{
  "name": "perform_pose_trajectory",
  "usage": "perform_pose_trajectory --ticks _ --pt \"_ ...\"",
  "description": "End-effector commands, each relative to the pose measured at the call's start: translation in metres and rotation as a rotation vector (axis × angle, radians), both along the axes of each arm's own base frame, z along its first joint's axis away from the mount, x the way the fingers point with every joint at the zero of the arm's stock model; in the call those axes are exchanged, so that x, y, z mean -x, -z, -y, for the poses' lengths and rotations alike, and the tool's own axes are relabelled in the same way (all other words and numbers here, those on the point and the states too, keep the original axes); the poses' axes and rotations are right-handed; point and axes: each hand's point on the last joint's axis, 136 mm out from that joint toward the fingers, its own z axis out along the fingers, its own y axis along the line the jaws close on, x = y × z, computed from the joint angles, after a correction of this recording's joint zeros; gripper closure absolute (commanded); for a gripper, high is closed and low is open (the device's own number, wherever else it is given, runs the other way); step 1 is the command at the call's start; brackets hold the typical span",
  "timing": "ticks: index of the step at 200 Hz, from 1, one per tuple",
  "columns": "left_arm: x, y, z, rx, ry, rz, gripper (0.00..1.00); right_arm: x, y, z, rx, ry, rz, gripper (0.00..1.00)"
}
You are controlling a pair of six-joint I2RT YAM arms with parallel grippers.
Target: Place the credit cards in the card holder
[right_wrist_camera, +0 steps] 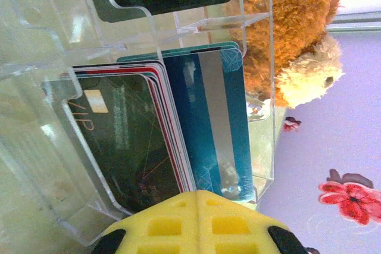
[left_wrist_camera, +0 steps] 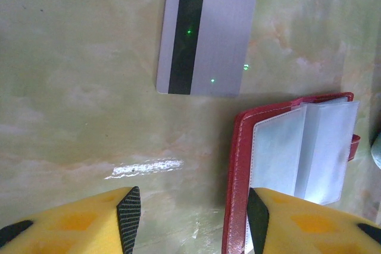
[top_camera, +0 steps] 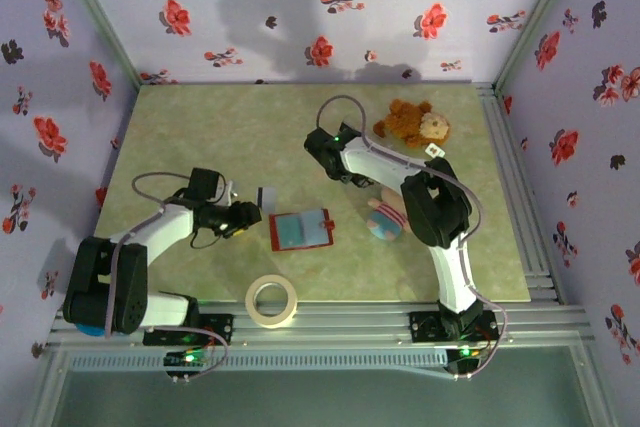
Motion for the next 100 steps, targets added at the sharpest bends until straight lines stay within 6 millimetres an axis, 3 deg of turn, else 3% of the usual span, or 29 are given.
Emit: perform_pose_trajectory --ticks 1,13,27,39,100 --pt "-0.002 -0.006 0.005 0.007 0.029 0.019 0.46 0.005 -0.016 -0.008 -0.076 -0.006 -0.004 1.0" --pt "-0.003 -0.006 0.005 0.006 0.031 0.017 0.46 0.006 -0.016 -0.008 -0.096 -0.005 -0.013 1.0" --pt "-0.002 -0.006 0.006 0.005 0.034 0.012 0.46 0.009 -0.01 -0.01 -0.143 -0.002 -0.056 0.61" --pt "-0.002 -0.006 0.008 0.009 0.033 0.018 0.46 0.007 -0.009 -0.007 -0.138 -0.005 -0.06 0.48" --pt "0.0 -0.001 0.009 0.011 0.035 0.014 0.46 -0.014 0.012 0.011 -0.024 0.017 -0.032 0.42"
